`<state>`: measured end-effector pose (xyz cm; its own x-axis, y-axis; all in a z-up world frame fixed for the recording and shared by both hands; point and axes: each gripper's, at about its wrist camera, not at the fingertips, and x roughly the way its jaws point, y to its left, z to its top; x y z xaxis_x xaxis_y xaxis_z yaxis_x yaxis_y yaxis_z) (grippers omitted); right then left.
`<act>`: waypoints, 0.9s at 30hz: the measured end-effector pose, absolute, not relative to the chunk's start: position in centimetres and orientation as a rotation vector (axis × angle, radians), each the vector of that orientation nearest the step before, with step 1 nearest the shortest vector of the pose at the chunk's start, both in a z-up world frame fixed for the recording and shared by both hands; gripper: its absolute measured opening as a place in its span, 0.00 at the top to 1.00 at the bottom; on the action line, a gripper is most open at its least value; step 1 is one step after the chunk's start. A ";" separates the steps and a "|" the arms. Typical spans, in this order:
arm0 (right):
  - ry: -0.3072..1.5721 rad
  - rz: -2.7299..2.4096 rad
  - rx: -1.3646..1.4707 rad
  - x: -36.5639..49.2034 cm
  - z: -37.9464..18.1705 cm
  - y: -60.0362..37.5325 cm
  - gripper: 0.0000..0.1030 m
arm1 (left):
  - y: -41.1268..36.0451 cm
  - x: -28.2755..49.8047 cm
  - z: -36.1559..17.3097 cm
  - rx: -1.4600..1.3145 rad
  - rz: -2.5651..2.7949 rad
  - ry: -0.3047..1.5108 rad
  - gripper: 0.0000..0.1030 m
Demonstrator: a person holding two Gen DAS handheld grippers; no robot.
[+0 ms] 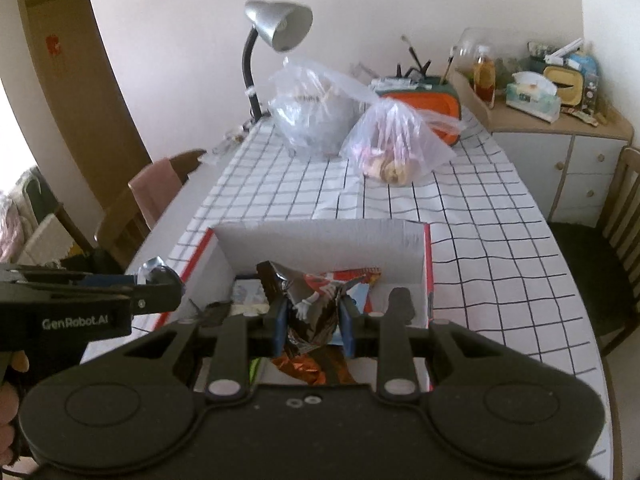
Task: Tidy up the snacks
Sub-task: 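Carry both held snacks over the red box and lower them inside, then open both grippers to release the snacks into the box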
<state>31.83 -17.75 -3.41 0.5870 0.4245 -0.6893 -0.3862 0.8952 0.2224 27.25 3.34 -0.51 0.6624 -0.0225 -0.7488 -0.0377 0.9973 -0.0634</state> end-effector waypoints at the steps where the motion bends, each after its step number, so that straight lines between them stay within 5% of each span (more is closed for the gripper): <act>1: 0.828 0.476 0.047 32.4 -3.9 -17.6 0.76 | 3.5 28.0 -1.0 -0.080 0.012 0.862 0.65; 27: 1.005 0.500 -0.015 37.3 -11.9 -15.2 0.73 | 3.5 34.2 -10.4 -0.094 0.012 1.088 0.63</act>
